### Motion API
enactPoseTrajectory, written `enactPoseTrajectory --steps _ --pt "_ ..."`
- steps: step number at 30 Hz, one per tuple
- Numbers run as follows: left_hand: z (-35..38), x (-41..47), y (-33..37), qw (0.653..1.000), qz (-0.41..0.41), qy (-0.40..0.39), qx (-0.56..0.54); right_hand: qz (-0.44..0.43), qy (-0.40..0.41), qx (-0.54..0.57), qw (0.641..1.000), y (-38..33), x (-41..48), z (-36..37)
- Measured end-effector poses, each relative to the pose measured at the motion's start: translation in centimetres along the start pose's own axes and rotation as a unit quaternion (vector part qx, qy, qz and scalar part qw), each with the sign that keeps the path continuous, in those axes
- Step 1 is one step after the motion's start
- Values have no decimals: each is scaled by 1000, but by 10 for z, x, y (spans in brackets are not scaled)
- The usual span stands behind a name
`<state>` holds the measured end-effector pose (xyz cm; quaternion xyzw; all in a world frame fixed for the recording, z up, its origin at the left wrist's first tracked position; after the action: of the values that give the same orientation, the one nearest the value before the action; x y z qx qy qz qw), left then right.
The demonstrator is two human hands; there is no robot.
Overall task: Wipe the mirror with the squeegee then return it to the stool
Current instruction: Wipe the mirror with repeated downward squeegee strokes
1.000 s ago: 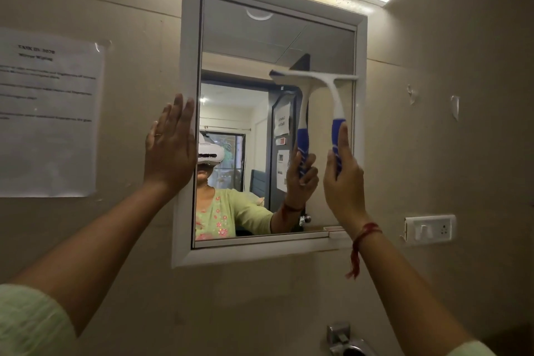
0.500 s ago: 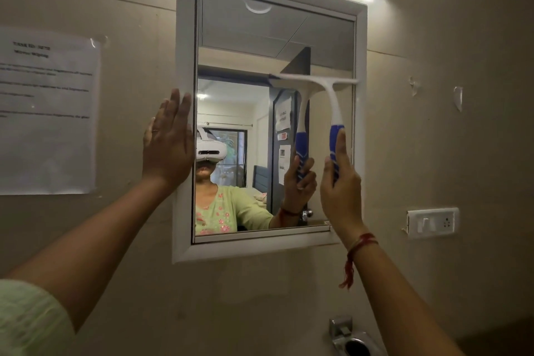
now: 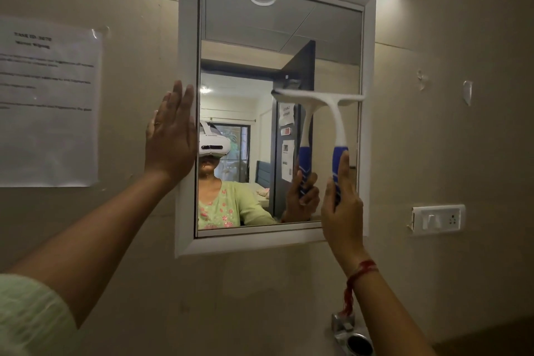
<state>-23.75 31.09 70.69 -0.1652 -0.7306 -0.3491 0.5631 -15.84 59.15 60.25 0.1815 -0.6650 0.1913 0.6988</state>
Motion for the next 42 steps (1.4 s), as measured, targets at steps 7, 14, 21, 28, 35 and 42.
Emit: enactPoseTrajectory --steps 7,14,21,28,35,42 --pt "2 0 -2 1000 0 1 -6 -15 8 -4 1000 -9 11 -7" --pt "2 0 -2 1000 -2 0 2 0 -11 2 1000 -5 -17 -4" --pt "2 0 -2 1000 -10 -4 -1 -6 -5 -5 1000 -4 -36 -9" --pt "2 1 -2 1000 -4 -1 1 32 -3 16 999 -4 -45 0" --pt "2 0 -2 1000 0 0 1 45 -15 27 999 -17 -85 -7" --pt "1 -1 0 1000 3 4 11 31 -5 18 999 -10 -50 -6"
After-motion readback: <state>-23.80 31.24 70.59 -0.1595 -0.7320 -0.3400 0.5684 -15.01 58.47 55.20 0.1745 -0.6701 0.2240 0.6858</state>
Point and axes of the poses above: each hand's wrist, its own x-axis towards the middle knuckle, its own z-axis out of the palm, y = z × x, the point moved 3 cm from there along x, towards the middle knuckle, and after that the axes turned 14 degrees about -z, right-handed, at the moved point
